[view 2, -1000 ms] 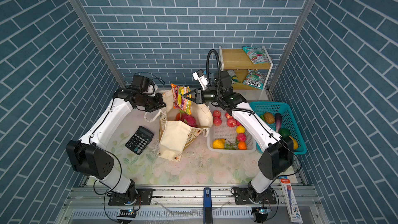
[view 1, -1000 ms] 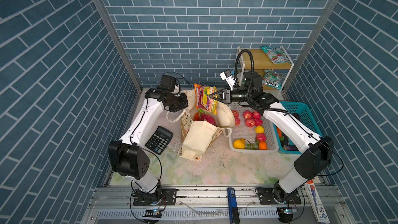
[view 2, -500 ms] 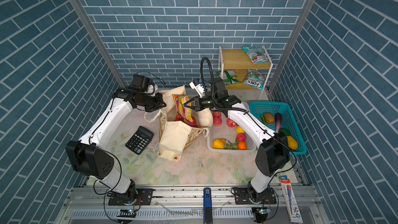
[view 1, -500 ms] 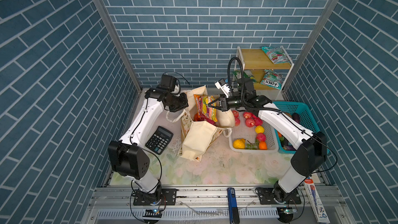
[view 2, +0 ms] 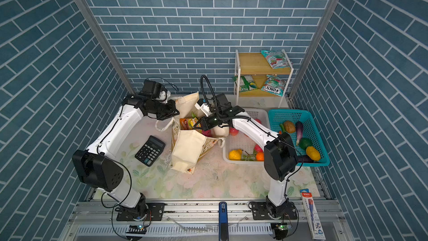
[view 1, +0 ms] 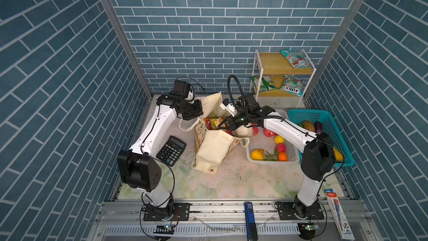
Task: Place the food into the grocery bag and tie it
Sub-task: 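Lower the orange snack bag into the tote and open the right gripper, then withdraw the right gripper from the tote toward the shelf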
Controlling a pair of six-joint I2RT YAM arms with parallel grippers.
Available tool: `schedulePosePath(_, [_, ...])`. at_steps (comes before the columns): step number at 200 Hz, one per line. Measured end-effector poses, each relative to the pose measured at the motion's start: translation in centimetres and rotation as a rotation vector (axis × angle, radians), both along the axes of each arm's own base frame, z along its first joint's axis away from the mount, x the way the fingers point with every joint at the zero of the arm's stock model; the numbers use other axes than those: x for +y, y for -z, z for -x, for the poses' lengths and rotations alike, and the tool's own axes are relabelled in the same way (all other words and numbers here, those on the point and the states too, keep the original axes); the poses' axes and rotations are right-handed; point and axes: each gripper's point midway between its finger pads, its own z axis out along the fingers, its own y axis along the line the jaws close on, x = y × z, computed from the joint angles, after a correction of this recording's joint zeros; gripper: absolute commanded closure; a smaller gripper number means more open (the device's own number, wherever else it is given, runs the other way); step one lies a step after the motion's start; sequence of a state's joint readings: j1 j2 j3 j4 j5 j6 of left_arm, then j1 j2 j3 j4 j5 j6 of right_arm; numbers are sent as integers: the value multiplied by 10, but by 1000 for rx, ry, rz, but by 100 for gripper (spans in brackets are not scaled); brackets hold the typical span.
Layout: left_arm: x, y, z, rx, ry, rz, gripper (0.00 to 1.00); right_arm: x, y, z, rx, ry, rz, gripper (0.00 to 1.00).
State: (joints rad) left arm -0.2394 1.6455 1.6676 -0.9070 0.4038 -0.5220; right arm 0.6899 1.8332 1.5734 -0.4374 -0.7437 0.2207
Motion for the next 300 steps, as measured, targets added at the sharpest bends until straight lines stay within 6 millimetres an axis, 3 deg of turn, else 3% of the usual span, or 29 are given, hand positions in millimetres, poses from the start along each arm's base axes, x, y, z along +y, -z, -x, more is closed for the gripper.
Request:
schedulePosePath(37, [-1,0,0,0,5,3,96,-2,7,-3,-35,3,34,70])
schedulePosePath(61, [-1,0,0,-1,7,3,96,-6,13,-4,-58,-6,74,50])
schedulePosePath(133, [-2,-1,1,-2,16,7,96,-14,14,-12,-135,5,146,30])
schedulePosePath(165, [-3,-1,1,-2,20,10,96,-24,0,-19,-200,42,157,24])
schedulePosePath(187, [-3,-1,2,-3,23,11,96,-36,-27,-27,-273,94,138,13])
schedulePosePath(201, [-3,-1,2,-3,24,11,96,-53,-52,-40,-336,163,118,1])
schedulePosePath(220, [-4,-1,2,-3,26,13,96,-90,-91,-64,-425,309,86,1])
schedulePosePath(245, [-4,1,2,-2,26,14,96,-160,-131,-88,-555,573,62,1])
schedulePosePath(263, [-4,1,2,-6,28,17,96,-205,-142,-93,-617,770,81,2])
schedulePosePath(300, [-5,0,2,-11,28,19,96,-260,-137,-101,-641,1046,149,8])
